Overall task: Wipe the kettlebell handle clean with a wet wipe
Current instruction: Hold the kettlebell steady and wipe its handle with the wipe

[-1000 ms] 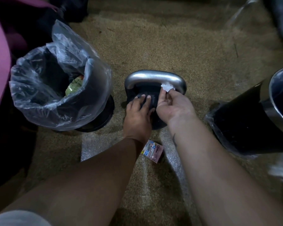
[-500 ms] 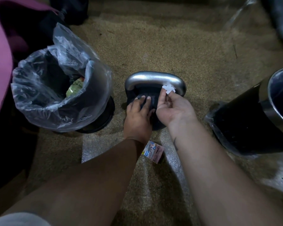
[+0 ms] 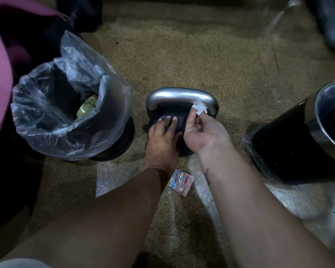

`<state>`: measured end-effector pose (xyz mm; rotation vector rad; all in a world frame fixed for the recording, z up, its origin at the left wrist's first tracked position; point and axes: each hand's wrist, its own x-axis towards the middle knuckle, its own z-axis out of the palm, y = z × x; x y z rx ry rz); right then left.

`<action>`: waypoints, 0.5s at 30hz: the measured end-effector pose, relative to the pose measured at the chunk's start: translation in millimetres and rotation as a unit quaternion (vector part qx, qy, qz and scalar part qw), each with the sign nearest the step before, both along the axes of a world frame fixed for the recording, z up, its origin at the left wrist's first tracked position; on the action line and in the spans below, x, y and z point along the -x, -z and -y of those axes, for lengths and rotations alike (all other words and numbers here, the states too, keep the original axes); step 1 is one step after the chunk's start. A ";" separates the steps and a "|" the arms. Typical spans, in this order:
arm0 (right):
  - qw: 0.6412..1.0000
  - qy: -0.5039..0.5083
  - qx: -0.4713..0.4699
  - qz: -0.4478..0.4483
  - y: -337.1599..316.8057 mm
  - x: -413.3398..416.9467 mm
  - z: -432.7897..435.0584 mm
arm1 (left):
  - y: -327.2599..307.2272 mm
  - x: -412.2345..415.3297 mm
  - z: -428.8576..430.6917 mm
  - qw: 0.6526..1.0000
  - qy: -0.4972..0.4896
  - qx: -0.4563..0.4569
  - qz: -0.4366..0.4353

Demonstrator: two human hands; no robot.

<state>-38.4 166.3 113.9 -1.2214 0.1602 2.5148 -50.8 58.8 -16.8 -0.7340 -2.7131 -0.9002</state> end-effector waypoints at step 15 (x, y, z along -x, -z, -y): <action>0.999 0.013 -0.018 0.034 -4.7 -1.0 -1.0 | 0.1 0.6 -1.5 1.000 -0.008 0.006 -0.007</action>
